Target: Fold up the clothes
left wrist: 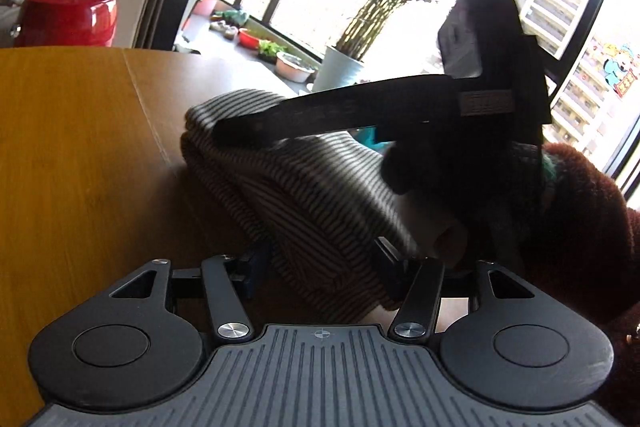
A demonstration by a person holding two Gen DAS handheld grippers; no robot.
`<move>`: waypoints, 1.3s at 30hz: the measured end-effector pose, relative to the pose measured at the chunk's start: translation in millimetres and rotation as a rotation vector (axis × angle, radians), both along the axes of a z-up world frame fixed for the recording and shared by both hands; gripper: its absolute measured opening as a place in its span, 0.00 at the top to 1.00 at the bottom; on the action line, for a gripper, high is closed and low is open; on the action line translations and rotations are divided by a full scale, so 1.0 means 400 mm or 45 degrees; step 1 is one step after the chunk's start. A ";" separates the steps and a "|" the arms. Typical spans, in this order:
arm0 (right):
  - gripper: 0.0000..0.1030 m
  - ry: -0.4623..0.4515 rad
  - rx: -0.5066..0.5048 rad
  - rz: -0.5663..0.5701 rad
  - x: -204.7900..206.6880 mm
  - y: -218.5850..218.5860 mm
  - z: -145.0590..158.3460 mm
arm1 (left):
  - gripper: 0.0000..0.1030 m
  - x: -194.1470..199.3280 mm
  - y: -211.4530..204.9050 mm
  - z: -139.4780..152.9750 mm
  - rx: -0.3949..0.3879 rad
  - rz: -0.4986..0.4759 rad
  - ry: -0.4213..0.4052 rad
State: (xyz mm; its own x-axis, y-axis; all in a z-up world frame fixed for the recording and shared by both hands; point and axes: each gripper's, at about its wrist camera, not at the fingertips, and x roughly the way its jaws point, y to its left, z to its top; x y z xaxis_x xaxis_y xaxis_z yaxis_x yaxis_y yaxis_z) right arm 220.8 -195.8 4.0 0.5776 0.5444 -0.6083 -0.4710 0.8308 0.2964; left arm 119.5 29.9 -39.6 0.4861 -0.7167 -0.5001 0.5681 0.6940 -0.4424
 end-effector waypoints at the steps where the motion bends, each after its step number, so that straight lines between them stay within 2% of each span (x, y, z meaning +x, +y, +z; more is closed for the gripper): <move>1: 0.90 -0.044 0.018 0.003 -0.023 -0.012 0.017 | 0.39 0.004 0.014 0.001 -0.006 0.024 0.006; 2: 0.77 -0.106 0.010 0.013 -0.053 -0.024 0.035 | 0.39 0.008 0.028 0.001 -0.012 0.048 0.012; 3: 0.57 -0.177 -0.037 0.017 -0.091 -0.032 0.047 | 0.39 0.013 0.040 0.002 -0.023 0.070 0.021; 5: 0.44 -0.317 -0.132 0.027 -0.169 -0.049 0.070 | 0.40 0.025 0.057 0.001 -0.061 0.107 0.047; 8: 0.44 -0.397 -0.276 0.122 -0.287 -0.055 0.059 | 0.41 0.041 0.060 0.001 -0.066 0.147 0.059; 10: 0.40 -0.410 -0.316 0.192 -0.356 -0.052 0.040 | 0.42 0.047 0.054 -0.001 -0.053 0.147 0.065; 11: 0.34 -0.418 -0.340 0.221 -0.389 -0.049 0.028 | 0.42 0.046 0.050 -0.001 -0.054 0.136 0.063; 12: 0.32 -0.430 -0.390 0.209 -0.403 -0.041 0.010 | 0.42 0.048 0.046 -0.002 -0.058 0.122 0.064; 14: 0.32 -0.454 -0.489 0.183 -0.429 -0.025 -0.025 | 0.42 0.054 0.035 -0.003 -0.071 0.080 0.071; 16: 0.35 -0.484 -0.530 0.104 -0.431 -0.020 -0.048 | 0.45 0.050 0.023 -0.005 -0.079 0.036 0.076; 17: 0.45 -0.484 -0.489 0.078 -0.429 -0.025 -0.042 | 0.47 0.047 0.018 -0.006 -0.084 0.015 0.079; 18: 0.62 -0.483 -0.447 0.053 -0.427 -0.031 -0.036 | 0.48 0.047 0.014 -0.008 -0.093 -0.006 0.087; 20: 0.77 -0.466 -0.290 0.004 -0.416 -0.060 0.002 | 0.51 0.055 0.004 -0.011 -0.126 -0.046 0.118; 21: 0.81 -0.460 -0.208 -0.024 -0.408 -0.079 0.022 | 0.51 0.057 -0.003 -0.010 -0.131 -0.059 0.121; 25: 0.84 -0.371 0.097 -0.079 -0.356 -0.158 0.076 | 0.51 0.057 -0.032 -0.005 -0.130 -0.091 0.107; 28: 0.84 -0.241 0.242 -0.086 -0.319 -0.187 0.052 | 0.50 0.065 -0.046 -0.013 -0.133 -0.099 0.121; 34: 0.81 -0.064 0.322 -0.122 -0.266 -0.181 -0.046 | 0.50 0.060 -0.070 -0.039 -0.082 -0.104 0.130; 36: 0.80 -0.061 0.329 -0.127 -0.268 -0.184 -0.053 | 0.50 0.059 -0.063 -0.032 -0.090 -0.098 0.128; 39: 0.76 -0.137 0.226 -0.123 -0.289 -0.186 -0.033 | 0.46 0.051 -0.037 -0.014 -0.092 -0.056 0.104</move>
